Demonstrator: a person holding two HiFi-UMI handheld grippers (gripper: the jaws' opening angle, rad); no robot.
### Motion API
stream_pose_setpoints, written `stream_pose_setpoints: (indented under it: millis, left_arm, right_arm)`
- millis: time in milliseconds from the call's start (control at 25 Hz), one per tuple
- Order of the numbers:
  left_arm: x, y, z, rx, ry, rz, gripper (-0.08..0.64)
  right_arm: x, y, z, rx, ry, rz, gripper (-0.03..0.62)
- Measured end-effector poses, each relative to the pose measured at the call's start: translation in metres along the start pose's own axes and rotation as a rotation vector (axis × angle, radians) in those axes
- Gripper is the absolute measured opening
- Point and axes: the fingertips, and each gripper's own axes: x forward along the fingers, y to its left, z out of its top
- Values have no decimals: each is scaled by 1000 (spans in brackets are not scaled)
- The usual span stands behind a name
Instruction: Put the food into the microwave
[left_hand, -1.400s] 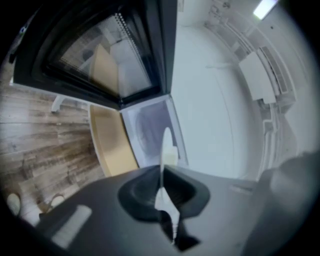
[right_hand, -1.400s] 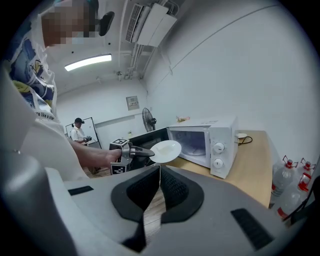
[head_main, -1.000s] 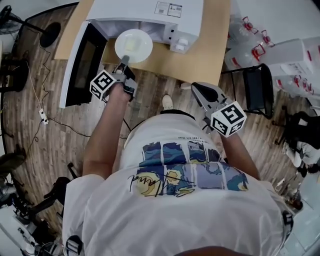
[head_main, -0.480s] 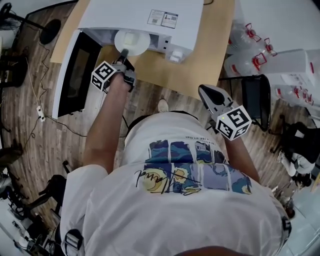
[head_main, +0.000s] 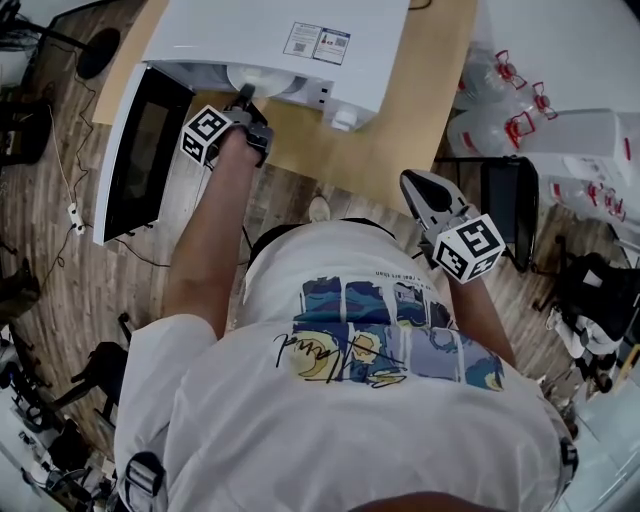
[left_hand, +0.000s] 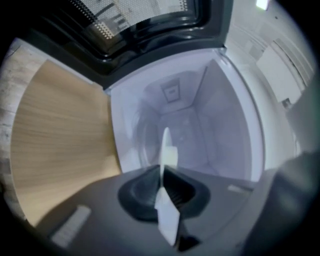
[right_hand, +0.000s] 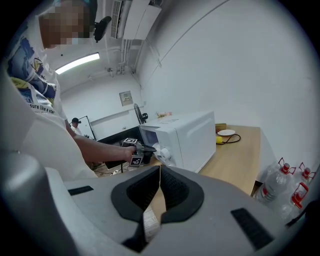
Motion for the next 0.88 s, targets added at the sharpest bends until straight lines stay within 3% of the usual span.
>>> stream_pose_setpoints:
  millis: [520,760,880]
  left_arm:
    - [19,0,2,59,0,66,18]
    - [22,1,1,196,21,127,38]
    - [22,-1,2,304,27,170,57]
  right_arm:
    - [12,-23,7,11,-1,29,11]
    - [19,-28,13,8,0,48,11]
    - [22,-30,14,13,4,58,11]
